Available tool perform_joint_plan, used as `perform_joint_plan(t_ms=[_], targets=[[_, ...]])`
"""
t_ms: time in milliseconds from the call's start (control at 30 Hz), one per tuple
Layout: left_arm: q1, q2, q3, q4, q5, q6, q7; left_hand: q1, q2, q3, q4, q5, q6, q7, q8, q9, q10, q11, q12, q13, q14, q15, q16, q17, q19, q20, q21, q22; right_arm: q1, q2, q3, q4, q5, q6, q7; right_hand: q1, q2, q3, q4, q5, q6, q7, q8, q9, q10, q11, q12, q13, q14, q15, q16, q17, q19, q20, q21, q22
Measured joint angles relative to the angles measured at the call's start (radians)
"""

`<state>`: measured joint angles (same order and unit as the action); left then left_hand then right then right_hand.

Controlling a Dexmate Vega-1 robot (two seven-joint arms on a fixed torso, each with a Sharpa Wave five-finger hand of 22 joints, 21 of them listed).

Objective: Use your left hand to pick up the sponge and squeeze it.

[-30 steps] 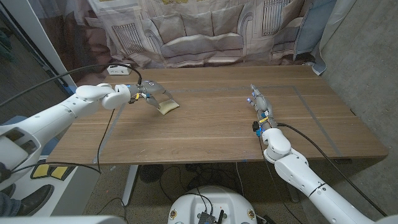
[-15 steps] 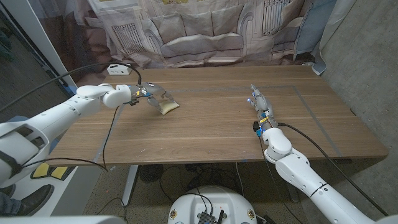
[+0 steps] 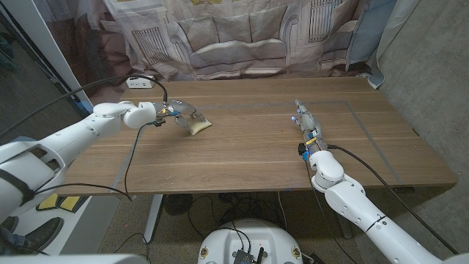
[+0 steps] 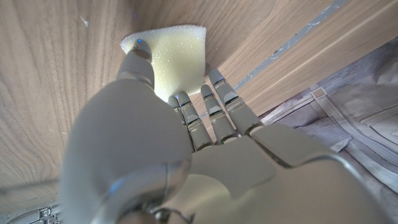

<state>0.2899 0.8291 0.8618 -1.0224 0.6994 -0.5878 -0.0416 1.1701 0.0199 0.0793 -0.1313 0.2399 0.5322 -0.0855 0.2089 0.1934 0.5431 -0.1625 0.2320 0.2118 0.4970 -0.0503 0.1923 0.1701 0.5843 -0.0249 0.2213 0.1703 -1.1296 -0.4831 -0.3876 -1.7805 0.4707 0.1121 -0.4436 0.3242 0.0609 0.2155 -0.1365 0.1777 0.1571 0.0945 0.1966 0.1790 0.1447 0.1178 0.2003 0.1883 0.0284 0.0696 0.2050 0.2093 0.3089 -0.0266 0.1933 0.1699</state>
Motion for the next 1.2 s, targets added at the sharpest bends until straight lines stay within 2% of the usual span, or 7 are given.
perform_joint_plan(t_ms=[200,433,667,900,1000,1100,1200], targets=[[-0.01,-0.02,0.019,0.039,-0.007,-0.008,0.015,0.005,0.006,0.0,0.0,-0.008,0.015,-0.001,0.0,-0.001,0.004,0.004,0.0,0.0,0.006,0.002,0.0,0.0,0.0,0.0,-0.001,0.0,0.002,0.001,0.0,0.003,0.002,0.0,0.0,0.0,0.0,0.0,0.0,0.0,0.0,0.0,0.0,0.0,0.0,0.0,0.0,0.0,0.0,0.0,0.0,0.0,0.0,0.0,0.0,0.0],[-0.019,-0.05,0.045,0.097,-0.027,-0.019,0.031,0.02,0.02,0.011,-0.003,-0.023,0.039,0.015,-0.001,0.0,0.031,0.009,-0.001,-0.001,0.052,-0.002,0.008,0.002,0.039,-0.013,-0.001,0.0,0.002,0.004,-0.001,0.011,0.007,0.0,0.001,0.0,0.0,0.0,0.0,0.0,0.0,0.0,0.0,0.0,0.0,0.0,0.0,0.0,0.004,0.004,0.0,0.002,0.0,0.0,0.0,0.0],[-0.021,-0.068,0.062,0.128,-0.052,-0.021,0.038,0.039,0.038,0.021,-0.012,-0.031,0.065,0.032,0.008,0.0,0.054,0.022,0.006,0.0,0.099,-0.005,0.021,0.005,0.103,-0.009,0.021,0.005,0.0,0.009,-0.001,0.022,0.014,0.014,0.004,0.0,0.0,0.0,0.0,0.0,0.0,0.0,0.0,0.0,0.0,0.0,0.0,0.0,0.006,0.005,0.0,0.003,0.0,0.0,0.0,0.0],[-0.011,-0.071,0.068,0.124,-0.078,-0.007,0.037,0.096,0.066,0.051,-0.022,-0.044,0.141,0.049,0.026,0.004,0.133,0.022,0.033,0.006,0.19,-0.012,0.033,0.004,0.184,-0.007,0.05,0.012,-0.001,0.013,0.001,0.033,0.022,0.031,0.014,0.0,0.0,0.0,0.0,0.0,0.0,0.0,0.0,0.0,0.0,0.0,0.0,0.0,0.005,0.005,0.0,0.003,0.001,0.0,0.0,0.0],[0.004,-0.069,0.059,0.113,-0.095,0.009,0.042,0.1,0.069,0.061,-0.017,-0.048,0.204,0.045,0.046,0.007,0.192,0.017,0.052,0.014,0.266,-0.025,0.045,0.004,0.224,-0.009,0.065,0.013,-0.001,0.014,0.003,0.037,0.025,0.038,0.019,0.0,0.0,0.0,0.0,0.0,0.0,0.0,0.0,0.0,0.0,0.0,0.0,0.0,0.005,0.005,0.0,0.003,0.006,0.006,0.0,0.0],[0.02,-0.067,0.046,0.103,-0.12,0.028,0.045,0.103,0.068,0.061,-0.017,-0.051,0.233,0.046,0.051,0.011,0.226,0.014,0.063,0.021,0.308,-0.035,0.048,0.004,0.245,-0.009,0.076,0.018,-0.002,0.014,0.004,0.04,0.028,0.043,0.024,0.0,0.0,0.0,0.0,0.0,0.0,0.0,0.0,0.0,0.0,0.0,0.0,0.0,0.005,0.005,0.0,0.002,0.006,0.006,0.0,0.0],[0.036,-0.06,0.033,0.084,-0.142,0.051,0.045,0.116,0.071,0.069,-0.017,-0.051,0.251,0.054,0.051,0.012,0.245,0.028,0.065,0.026,0.333,-0.047,0.048,0.004,0.256,-0.016,0.083,0.021,-0.004,0.014,0.006,0.041,0.031,0.049,0.028,0.0,0.0,0.0,0.0,0.0,0.0,0.0,0.0,0.0,0.0,0.0,0.0,0.0,0.005,0.005,0.0,0.002,0.006,0.006,0.0,0.0]])
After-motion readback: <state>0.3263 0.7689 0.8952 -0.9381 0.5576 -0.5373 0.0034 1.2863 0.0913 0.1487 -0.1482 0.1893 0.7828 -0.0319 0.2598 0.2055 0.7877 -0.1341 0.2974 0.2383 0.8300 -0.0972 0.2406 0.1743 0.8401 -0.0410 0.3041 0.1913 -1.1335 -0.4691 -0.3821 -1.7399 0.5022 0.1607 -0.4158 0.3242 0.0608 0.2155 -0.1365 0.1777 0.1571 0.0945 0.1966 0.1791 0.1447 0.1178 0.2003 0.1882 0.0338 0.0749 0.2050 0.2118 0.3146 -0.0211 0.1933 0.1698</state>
